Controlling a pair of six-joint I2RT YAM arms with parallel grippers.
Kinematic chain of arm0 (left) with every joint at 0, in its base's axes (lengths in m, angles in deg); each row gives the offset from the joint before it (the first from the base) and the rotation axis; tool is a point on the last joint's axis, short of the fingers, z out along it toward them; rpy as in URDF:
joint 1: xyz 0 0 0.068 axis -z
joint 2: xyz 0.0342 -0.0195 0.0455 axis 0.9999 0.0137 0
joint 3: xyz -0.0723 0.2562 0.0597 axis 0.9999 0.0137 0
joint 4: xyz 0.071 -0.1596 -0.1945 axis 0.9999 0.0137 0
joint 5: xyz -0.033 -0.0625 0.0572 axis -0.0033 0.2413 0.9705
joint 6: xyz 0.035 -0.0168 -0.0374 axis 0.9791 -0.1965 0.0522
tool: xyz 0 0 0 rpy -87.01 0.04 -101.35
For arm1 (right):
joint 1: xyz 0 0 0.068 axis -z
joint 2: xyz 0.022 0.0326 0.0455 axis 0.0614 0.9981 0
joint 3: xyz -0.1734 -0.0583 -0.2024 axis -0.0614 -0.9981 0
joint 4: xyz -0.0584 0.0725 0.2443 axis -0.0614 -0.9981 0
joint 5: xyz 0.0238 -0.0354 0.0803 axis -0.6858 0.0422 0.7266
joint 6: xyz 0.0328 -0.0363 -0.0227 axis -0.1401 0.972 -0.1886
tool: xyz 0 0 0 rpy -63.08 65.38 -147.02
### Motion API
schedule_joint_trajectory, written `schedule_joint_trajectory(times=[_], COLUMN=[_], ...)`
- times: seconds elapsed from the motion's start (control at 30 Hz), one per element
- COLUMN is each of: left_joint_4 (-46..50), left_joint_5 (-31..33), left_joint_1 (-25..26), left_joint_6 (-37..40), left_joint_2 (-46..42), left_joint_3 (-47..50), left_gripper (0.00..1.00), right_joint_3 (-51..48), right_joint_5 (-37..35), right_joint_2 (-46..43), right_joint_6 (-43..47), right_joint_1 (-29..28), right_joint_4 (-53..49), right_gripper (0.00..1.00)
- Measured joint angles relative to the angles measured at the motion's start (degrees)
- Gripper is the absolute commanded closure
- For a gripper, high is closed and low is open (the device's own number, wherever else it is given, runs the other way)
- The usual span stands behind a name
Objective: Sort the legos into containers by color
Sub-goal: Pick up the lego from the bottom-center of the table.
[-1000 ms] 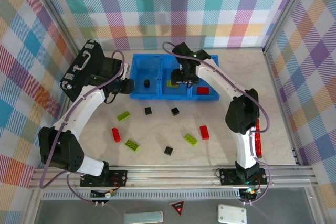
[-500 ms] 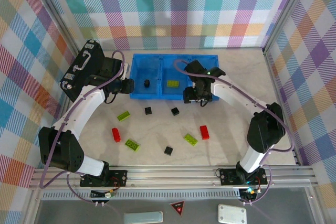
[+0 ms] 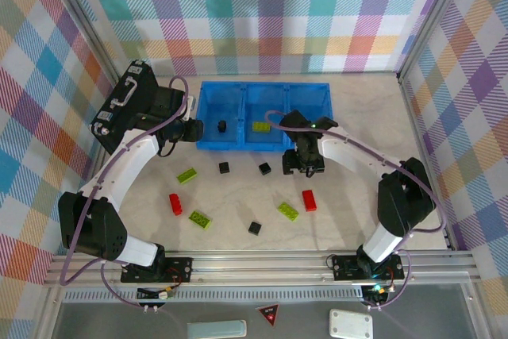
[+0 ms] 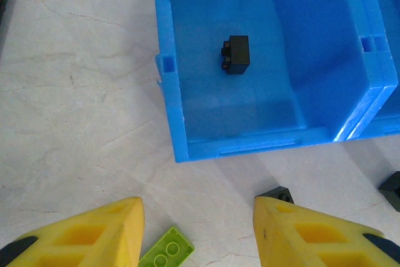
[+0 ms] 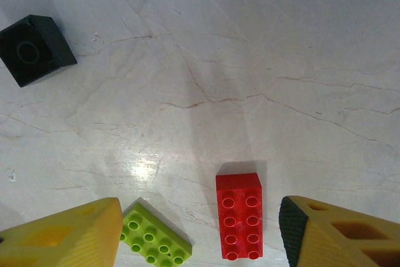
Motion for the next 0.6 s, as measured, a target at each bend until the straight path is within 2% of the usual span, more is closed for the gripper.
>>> schedule_joint_trajectory(times=[0.6], left_joint_4=[0.0], left_joint_5=[-0.4], left_joint_1=[0.0], left_joint_6=[0.0], left_joint_2=[0.0], left_joint_3=[0.0], left_gripper=[0.51], right_joint_3=[-4.1], right_joint_5=[-0.9], right_joint_2=[-1.3], right_joint_6=[-1.0], right_joint_1=[-3.2], right_joint_4=[0.1], right_gripper=[0.33])
